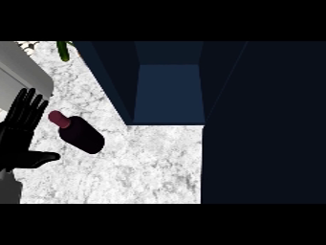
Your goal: Pick up the wine, place it into the cabinet and close the cabinet
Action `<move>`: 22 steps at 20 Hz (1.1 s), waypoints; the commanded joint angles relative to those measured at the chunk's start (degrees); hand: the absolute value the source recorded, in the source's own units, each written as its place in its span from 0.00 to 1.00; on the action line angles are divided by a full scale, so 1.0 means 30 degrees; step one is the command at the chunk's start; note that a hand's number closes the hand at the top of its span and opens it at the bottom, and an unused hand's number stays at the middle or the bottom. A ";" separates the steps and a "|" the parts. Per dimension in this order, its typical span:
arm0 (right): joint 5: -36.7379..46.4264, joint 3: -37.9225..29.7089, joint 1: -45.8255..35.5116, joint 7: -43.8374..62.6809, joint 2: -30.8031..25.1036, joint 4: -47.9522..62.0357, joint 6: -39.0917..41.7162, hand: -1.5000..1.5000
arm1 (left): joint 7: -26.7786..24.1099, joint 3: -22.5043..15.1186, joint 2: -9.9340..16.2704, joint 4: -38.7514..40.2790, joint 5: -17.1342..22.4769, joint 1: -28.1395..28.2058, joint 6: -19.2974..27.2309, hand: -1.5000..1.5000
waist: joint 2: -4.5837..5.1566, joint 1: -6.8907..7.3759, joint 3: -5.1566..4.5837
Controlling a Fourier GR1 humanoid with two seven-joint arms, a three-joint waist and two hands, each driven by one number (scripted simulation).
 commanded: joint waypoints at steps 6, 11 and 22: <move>0.0431 0.0227 -0.1043 0.1147 0.0176 -0.0717 -0.0721 0.00 | -0.3622 0.0057 0.0353 0.5354 -0.1673 -0.1293 -0.1045 0.00 | 0.0021 -0.0013 -0.0007; 0.1302 0.1440 0.1374 0.0117 0.1027 -0.1394 -0.0010 0.00 | -0.4427 -0.0244 0.0392 0.6108 -0.1873 -0.0798 -0.1847 0.00 | -0.0006 -0.0020 0.0002; -0.0017 -0.0692 -0.0996 0.0513 -0.0026 -0.0009 0.0093 0.00 | -0.8865 0.0057 0.1267 1.4873 -0.3602 -0.4786 -0.2405 0.00 | 0.0047 -0.0108 -0.0012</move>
